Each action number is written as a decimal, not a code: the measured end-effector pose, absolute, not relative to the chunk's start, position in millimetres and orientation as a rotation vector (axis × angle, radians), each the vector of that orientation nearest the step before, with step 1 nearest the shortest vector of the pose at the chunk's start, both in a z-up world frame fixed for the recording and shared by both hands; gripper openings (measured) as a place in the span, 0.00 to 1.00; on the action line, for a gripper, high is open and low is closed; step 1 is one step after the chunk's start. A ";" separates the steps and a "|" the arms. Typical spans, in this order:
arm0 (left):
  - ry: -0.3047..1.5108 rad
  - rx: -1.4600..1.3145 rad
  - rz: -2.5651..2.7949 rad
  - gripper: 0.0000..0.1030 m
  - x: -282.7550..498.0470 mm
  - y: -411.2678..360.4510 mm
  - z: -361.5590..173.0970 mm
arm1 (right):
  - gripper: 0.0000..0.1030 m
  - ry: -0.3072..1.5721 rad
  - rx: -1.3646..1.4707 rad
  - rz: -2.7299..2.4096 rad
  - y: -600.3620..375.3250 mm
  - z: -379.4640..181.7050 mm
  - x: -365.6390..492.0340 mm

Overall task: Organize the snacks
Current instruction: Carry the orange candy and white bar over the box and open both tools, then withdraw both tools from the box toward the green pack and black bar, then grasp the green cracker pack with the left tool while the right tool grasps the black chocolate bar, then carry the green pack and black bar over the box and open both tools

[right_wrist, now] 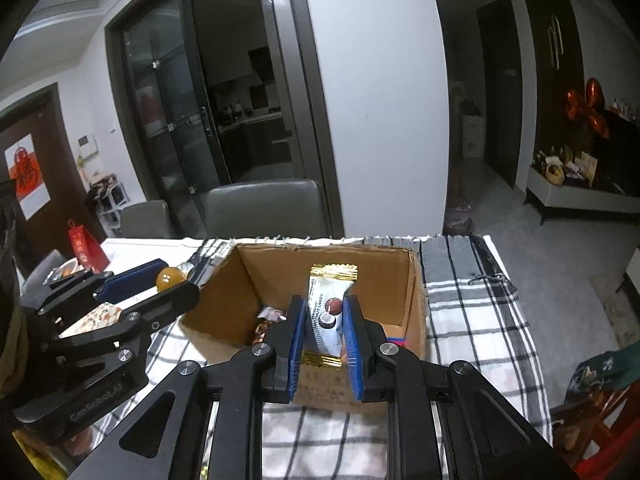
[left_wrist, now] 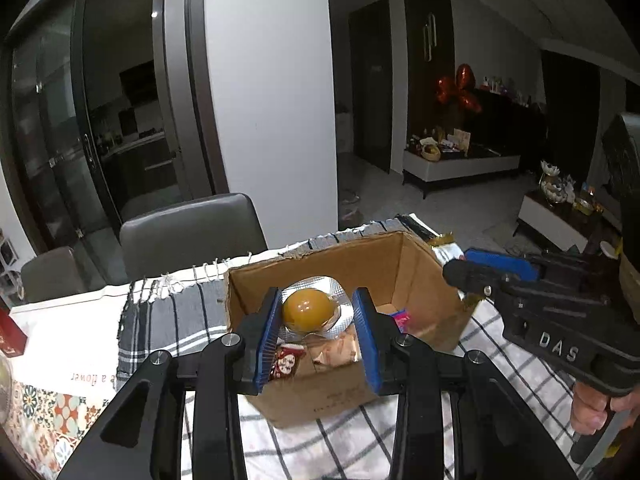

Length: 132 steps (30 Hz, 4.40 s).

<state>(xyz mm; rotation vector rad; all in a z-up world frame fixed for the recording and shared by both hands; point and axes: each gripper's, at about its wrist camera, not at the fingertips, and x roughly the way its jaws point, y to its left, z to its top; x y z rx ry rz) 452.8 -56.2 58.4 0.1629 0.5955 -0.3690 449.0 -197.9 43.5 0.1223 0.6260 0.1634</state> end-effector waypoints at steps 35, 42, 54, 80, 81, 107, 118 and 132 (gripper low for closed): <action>1.010 0.381 -0.307 0.68 372.1 -45.8 -12.0 | 0.56 1.153 0.030 0.057 -209.2 -22.6 380.8; 1.189 0.385 -0.339 0.68 375.6 -40.9 -63.4 | 0.56 1.278 0.015 0.021 -212.5 -64.1 376.3; 1.303 0.441 -0.324 0.68 385.7 -45.5 -110.9 | 0.56 1.412 0.033 -0.029 -219.6 -111.8 383.5; 1.411 0.335 -0.361 0.46 406.3 -41.0 -149.7 | 0.36 1.462 0.056 -0.044 -215.5 -154.0 391.2; 1.411 0.338 -0.362 0.46 405.9 -40.7 -149.4 | 0.35 1.459 0.054 -0.045 -214.6 -153.6 391.2; 1.297 0.234 -0.391 0.41 349.9 -39.8 -87.7 | 0.33 1.381 0.034 0.021 -210.3 -93.7 361.8; 1.168 0.187 -0.368 0.41 346.3 -50.4 -42.2 | 0.33 1.269 0.019 0.075 -208.7 -56.6 352.7; 1.017 0.118 -0.366 0.41 348.3 -45.3 15.0 | 0.33 1.038 -0.003 0.116 -197.5 13.8 348.8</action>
